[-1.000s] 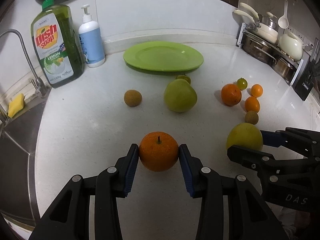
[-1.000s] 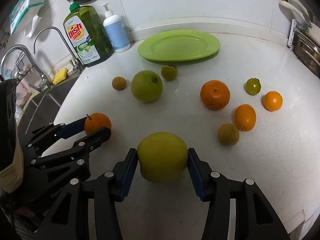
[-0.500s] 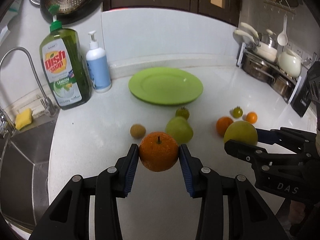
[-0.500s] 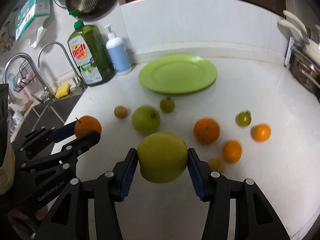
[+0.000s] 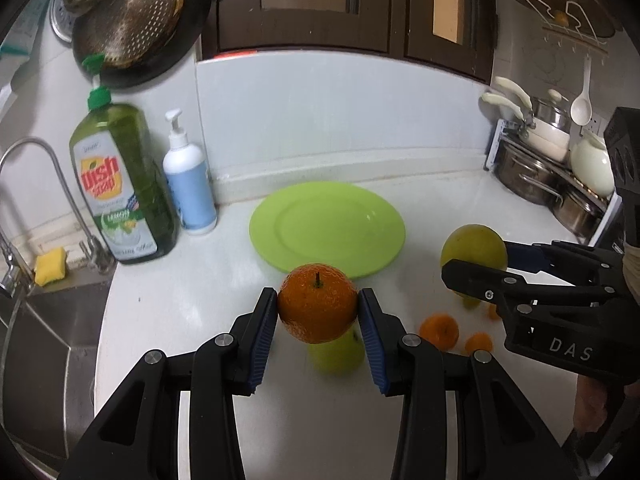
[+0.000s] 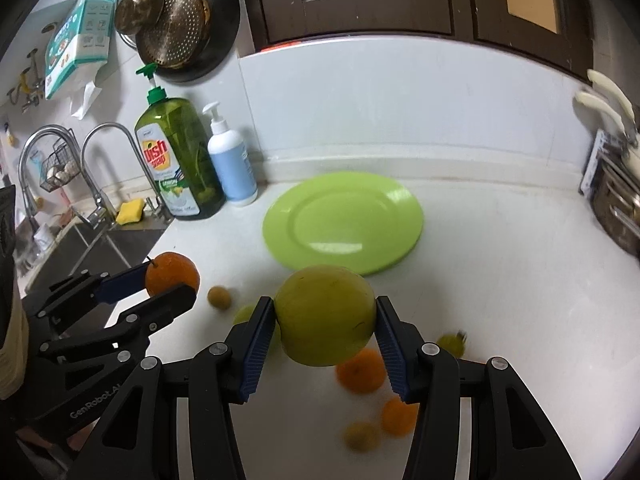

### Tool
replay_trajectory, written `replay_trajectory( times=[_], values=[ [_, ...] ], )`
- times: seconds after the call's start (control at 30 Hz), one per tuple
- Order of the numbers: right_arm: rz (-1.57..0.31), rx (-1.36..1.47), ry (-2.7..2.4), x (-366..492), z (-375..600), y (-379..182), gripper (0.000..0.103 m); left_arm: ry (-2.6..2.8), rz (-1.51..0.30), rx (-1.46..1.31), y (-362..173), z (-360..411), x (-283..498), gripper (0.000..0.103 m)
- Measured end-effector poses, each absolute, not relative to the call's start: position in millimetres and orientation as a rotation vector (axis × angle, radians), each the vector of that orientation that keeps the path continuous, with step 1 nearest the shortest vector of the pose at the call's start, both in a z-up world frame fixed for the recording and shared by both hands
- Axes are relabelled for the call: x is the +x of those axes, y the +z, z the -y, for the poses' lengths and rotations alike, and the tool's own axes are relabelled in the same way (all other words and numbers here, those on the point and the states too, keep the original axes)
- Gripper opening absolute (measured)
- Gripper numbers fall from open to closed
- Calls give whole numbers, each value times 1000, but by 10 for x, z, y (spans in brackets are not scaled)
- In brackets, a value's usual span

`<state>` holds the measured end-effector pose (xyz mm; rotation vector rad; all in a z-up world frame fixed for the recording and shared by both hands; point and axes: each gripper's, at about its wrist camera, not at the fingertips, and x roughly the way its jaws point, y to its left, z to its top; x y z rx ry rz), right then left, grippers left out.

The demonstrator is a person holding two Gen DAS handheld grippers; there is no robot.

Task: Organize fruits
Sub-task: 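Lift the orange with the left tool while the right tool carries the pear to the green plate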

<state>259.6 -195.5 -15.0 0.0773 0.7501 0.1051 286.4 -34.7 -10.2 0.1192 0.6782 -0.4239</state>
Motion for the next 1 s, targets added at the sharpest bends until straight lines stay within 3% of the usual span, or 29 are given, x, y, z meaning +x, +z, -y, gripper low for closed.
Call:
replay_trajectory(
  times=[0.43,1.0],
  values=[
    [-739,27,160,3283,2235,-39,51,-412,-676,143,12,665,3425,41],
    [-877,-27,191,4164,2283,-514,51,-433,-806,180,-411,872,4273,41]
  ],
)
